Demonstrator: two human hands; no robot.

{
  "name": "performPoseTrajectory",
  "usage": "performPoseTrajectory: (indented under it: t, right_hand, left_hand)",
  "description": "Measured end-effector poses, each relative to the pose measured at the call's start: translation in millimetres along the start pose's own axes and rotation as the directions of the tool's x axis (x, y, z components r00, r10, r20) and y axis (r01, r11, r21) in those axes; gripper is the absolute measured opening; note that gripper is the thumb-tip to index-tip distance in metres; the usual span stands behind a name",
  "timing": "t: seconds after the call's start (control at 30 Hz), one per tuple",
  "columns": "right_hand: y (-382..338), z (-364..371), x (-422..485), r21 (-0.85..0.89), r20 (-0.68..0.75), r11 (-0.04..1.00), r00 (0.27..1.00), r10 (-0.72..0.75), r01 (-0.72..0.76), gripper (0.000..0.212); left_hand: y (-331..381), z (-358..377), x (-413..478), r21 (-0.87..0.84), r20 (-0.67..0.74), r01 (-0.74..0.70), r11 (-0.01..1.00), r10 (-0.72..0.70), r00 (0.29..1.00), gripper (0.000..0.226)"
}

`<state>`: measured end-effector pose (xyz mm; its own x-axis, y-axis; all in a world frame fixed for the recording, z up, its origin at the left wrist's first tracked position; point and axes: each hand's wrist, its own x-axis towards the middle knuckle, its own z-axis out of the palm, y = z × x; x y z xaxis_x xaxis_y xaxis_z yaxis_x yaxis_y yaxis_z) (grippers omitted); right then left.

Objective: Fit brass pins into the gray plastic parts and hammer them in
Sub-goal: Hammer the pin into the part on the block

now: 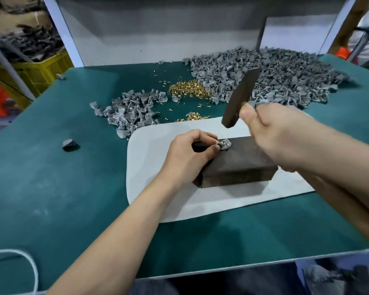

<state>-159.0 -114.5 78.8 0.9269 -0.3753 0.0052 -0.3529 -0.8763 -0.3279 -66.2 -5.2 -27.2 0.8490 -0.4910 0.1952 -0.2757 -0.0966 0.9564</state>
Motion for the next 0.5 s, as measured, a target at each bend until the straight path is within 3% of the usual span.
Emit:
performPoseTrajectory:
  t: [0.1, 0.17, 0.23, 0.3, 0.5]
  right_hand:
    - [9, 7, 3, 0.026, 0.081, 0.998, 0.996, 0.047, -0.05, 0.045]
    - [19, 5, 6, 0.237, 0.132, 0.969, 0.99, 0.043, -0.073, 0.047]
    - [27, -3, 13, 0.54, 0.172, 0.832, 0.984, 0.039, -0.127, 0.041]
    - [35, -10, 23, 0.702, 0.229, 0.684, 0.972, 0.045, -0.197, 0.038]
    - [69, 0, 57, 0.835, 0.424, 0.382, 0.906, 0.013, -0.396, 0.04]
  left_hand:
    - [-1, 1, -2, -0.032, 0.002, 0.006, 0.999, -0.006, 1.0, 0.016]
    - [-1, 1, -3, -0.036, -0.005, -0.001, 0.999, 0.001, 1.0, 0.018]
    - [0, 1, -2, -0.054, -0.003, 0.019, 0.998, -0.02, 1.0, 0.019]
    - [1, 1, -2, -0.092, -0.01, 0.046, 0.995, -0.047, 0.999, 0.016]
    - [1, 1, -5, -0.141, 0.005, 0.046, 0.989, -0.046, 0.999, 0.012]
